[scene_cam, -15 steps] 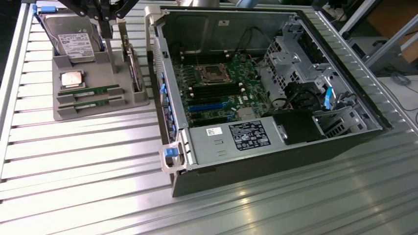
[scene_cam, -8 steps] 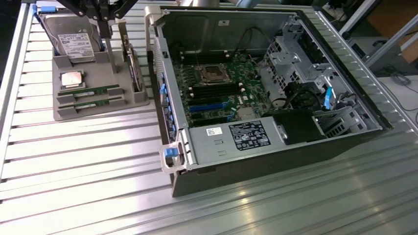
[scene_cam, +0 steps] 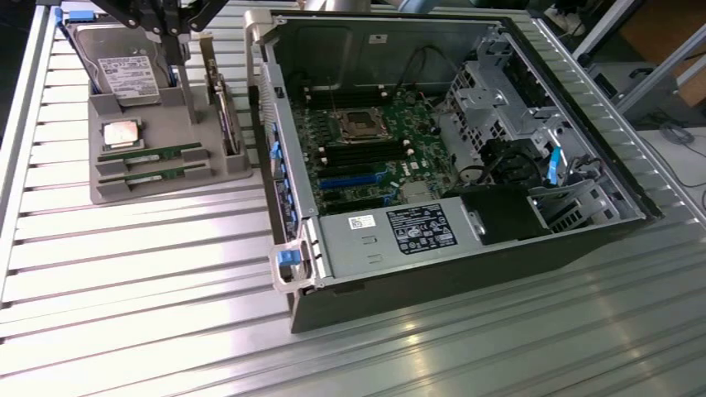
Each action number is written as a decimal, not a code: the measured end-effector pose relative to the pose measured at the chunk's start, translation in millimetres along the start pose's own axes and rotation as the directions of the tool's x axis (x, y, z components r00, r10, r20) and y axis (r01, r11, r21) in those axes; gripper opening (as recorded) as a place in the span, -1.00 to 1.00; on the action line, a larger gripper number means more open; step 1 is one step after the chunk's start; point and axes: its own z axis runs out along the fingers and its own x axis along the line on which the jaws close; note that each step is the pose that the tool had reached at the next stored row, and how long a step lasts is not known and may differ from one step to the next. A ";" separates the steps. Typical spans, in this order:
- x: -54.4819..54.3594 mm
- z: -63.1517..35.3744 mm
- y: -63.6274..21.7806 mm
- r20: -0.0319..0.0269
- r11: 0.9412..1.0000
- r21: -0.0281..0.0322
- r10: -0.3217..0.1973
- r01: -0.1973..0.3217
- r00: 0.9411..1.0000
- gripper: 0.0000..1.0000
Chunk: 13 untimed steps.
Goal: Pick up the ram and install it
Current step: 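Reach for the ram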
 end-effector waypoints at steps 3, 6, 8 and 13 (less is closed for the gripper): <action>1.4 0.0 -0.1 0.000 1.000 0.000 0.000 0.000 1.000 -0.79; 2.4 0.0 -0.2 0.000 1.000 0.000 0.000 0.000 1.000 -0.79; 2.9 0.0 -0.3 0.000 1.000 0.000 0.000 0.000 1.000 -0.79; 4.6 0.1 -0.4 0.000 1.000 0.000 0.000 0.000 1.000 -0.79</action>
